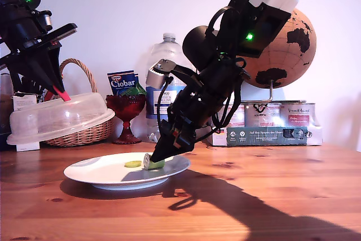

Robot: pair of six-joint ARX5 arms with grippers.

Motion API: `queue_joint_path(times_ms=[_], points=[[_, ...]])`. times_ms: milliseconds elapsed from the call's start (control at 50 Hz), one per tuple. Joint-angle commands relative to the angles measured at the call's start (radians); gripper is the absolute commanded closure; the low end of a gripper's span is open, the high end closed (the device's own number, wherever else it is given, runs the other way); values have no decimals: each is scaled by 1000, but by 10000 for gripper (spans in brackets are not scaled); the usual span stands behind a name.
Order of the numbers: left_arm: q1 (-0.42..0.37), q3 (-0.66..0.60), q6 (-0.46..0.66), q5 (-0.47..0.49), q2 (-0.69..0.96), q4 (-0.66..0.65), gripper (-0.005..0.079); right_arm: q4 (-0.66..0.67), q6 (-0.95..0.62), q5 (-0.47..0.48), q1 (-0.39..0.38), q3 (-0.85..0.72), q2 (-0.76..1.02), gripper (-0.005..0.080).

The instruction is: Lift the plastic dome with your left arm while removing the green coffee capsule from the plate using your right arm.

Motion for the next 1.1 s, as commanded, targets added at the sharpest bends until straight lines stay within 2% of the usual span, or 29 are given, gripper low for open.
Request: queue_joint_path(times_ms=[0,380,420,560,700,1080], points=[[-2,17,6,6,-21,5,764,8,18,-10,14,-3,58,418],[-2,17,5,7,-21,6,764,-4,51,-16,19,-3,62,421],[-2,17,5,7,-21,5,764,-8,52,-16,19,-3,62,432],[-2,17,5,7,-21,5,764,-13,53,-16,19,-3,61,565],[-2,17,5,7,-21,4,764,-11,57,-15,19,-3,61,630],[-2,17,5,7,-21,5,764,-32,198,27,6,91,34,634]])
